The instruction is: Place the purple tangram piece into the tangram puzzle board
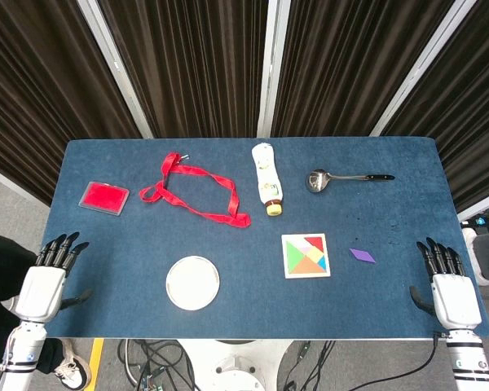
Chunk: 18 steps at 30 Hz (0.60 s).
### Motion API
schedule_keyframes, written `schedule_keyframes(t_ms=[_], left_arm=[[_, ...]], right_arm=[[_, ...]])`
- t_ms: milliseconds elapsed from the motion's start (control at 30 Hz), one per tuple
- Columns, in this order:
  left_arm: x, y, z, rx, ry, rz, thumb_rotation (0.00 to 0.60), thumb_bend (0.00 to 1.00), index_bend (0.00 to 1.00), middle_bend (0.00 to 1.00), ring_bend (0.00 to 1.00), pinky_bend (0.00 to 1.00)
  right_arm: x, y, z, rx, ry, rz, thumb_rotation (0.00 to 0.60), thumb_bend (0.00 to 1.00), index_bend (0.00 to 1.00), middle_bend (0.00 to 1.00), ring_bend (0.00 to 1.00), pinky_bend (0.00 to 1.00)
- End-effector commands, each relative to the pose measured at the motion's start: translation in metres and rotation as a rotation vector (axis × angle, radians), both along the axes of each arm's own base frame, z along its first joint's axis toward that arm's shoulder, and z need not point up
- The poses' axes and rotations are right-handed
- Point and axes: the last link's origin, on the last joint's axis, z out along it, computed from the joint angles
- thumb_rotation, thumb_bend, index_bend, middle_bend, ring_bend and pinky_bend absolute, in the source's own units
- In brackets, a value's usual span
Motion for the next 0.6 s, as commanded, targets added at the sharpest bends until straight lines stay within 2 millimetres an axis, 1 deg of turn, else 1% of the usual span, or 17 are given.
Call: schedule_keyframes(t_ms=[33, 300, 600], left_arm=[[-0.002, -0.001, 0.0, -0.001, -0.005, 0.004, 0.6, 0.0, 0.17, 0.05, 0.0, 0.11], [-0.004, -0.004, -0.002, -0.005, -0.023, -0.006, 0.6, 0.0, 0.17, 0.06, 0.0, 0.11], [-0.006, -0.003, -0.007, -0.019, -0.015, 0.006, 0.6, 0.0, 0.17, 0.06, 0.0, 0.12]], right_arm=[[-0.001, -0.004, -0.002, 0.004, 0.017, -0.01, 0.6, 0.24, 0.0, 0.0, 0.0, 0.0], [-0.003, -0.023, -0.013, 0.099, 0.035, 0.003, 0.6, 0.21, 0.0, 0.0, 0.0, 0.0], [0.002, -0.062, -0.03, 0.221, 0.11, -0.002, 0.6, 0.21, 0.0, 0.0, 0.0, 0.0]])
